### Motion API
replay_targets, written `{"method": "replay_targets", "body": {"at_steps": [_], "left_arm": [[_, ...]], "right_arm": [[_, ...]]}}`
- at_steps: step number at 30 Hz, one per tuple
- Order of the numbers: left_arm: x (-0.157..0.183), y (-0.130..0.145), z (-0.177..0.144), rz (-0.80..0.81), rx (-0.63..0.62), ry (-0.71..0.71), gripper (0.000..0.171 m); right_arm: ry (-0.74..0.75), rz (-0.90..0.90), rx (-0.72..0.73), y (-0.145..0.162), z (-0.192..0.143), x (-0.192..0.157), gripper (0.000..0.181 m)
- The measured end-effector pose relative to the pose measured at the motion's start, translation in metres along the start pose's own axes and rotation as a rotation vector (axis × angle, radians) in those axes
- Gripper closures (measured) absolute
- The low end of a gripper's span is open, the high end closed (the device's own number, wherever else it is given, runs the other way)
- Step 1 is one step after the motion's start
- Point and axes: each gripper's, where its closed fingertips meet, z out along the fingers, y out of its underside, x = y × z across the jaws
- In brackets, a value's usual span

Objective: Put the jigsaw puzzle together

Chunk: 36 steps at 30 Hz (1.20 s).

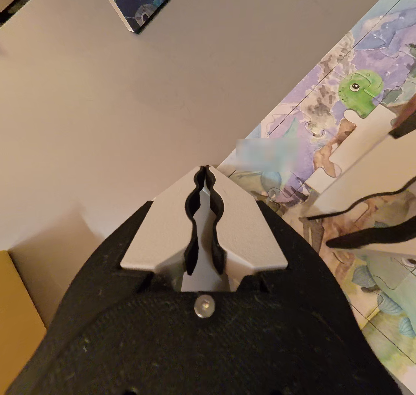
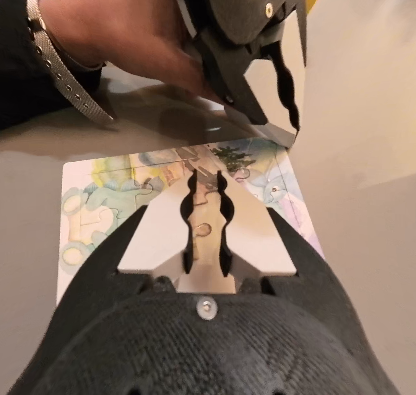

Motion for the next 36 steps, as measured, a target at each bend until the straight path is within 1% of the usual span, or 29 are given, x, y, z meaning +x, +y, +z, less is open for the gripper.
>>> {"method": "replay_targets", "body": {"at_steps": [2, 3, 4, 8, 10, 13, 14, 16, 17, 21, 24, 26, 28, 30, 31, 33, 34, 35, 36], "left_arm": [[0.0, 0.0, 0.0, 0.003, -0.001, -0.003, 0.171], [0.0, 0.0, 0.0, 0.003, -0.001, -0.002, 0.171], [0.0, 0.0, 0.0, 0.001, 0.0, 0.0, 0.171], [0.0, 0.0, 0.0, -0.015, 0.004, 0.014, 0.171], [0.0, 0.0, 0.001, -0.017, 0.004, 0.012, 0.171], [0.001, -0.001, 0.001, -0.013, 0.007, 0.007, 0.171], [0.001, -0.001, 0.001, -0.012, 0.006, 0.006, 0.171], [0.001, -0.001, 0.001, -0.013, 0.007, 0.007, 0.171], [0.001, -0.001, 0.001, -0.015, 0.007, 0.01, 0.171], [0.001, -0.001, 0.001, -0.032, 0.011, 0.024, 0.171], [0.001, -0.001, 0.001, -0.026, 0.009, 0.017, 0.171], [0.001, -0.001, 0.001, -0.018, 0.009, 0.01, 0.171], [0.001, -0.001, 0.001, -0.016, 0.008, 0.009, 0.171], [0.001, -0.001, 0.001, -0.018, 0.008, 0.012, 0.171], [0.001, -0.001, 0.001, -0.019, 0.007, 0.014, 0.171], [0.001, -0.001, 0.001, -0.021, 0.007, 0.015, 0.171], [0.001, -0.001, 0.001, -0.022, 0.006, 0.014, 0.171], [0.001, -0.001, 0.001, -0.021, 0.005, 0.012, 0.171], [0.001, -0.001, 0.001, -0.018, 0.004, 0.009, 0.171]], "right_arm": [[-0.006, 0.024, 0.011, -0.001, -0.001, 0.001, 0.177], [-0.01, 0.037, -0.013, 0.003, 0.002, 0.002, 0.181], [-0.015, 0.048, -0.046, 0.01, 0.005, 0.002, 0.181], [-0.035, 0.12, -0.035, 0.007, 0.008, 0.005, 0.181], [-0.02, 0.102, -0.037, 0.007, 0.008, 0.006, 0.181], [0.032, 0.017, -0.058, 0.007, 0.005, 0.006, 0.181], [0.022, -0.009, -0.046, 0.004, 0.004, 0.001, 0.181], [-0.052, -0.002, -0.049, 0.003, 0.005, -0.012, 0.181], [-0.07, 0.012, -0.072, 0.007, 0.008, -0.014, 0.181], [-0.132, 0.119, -0.052, 0.007, 0.008, -0.014, 0.181], [-0.057, 0.035, -0.065, 0.008, 0.005, -0.01, 0.181], [-0.078, 0.035, -0.043, 0.004, 0.003, -0.015, 0.181], [-0.092, 0.039, -0.061, 0.008, 0.006, -0.017, 0.181], [-0.064, 0.019, -0.075, 0.009, 0.003, -0.012, 0.181], [-0.057, 0.014, -0.049, 0.006, -0.001, -0.011, 0.181], [-0.1, 0.058, 0.007, -0.002, -0.005, -0.015, 0.181], [-0.109, 0.071, -0.02, 0.003, -0.003, -0.014, 0.181], [-0.108, 0.068, -0.082, 0.012, 0.002, -0.012, 0.181], [-0.103, 0.067, -0.073, 0.009, 0.001, -0.01, 0.181]]}}
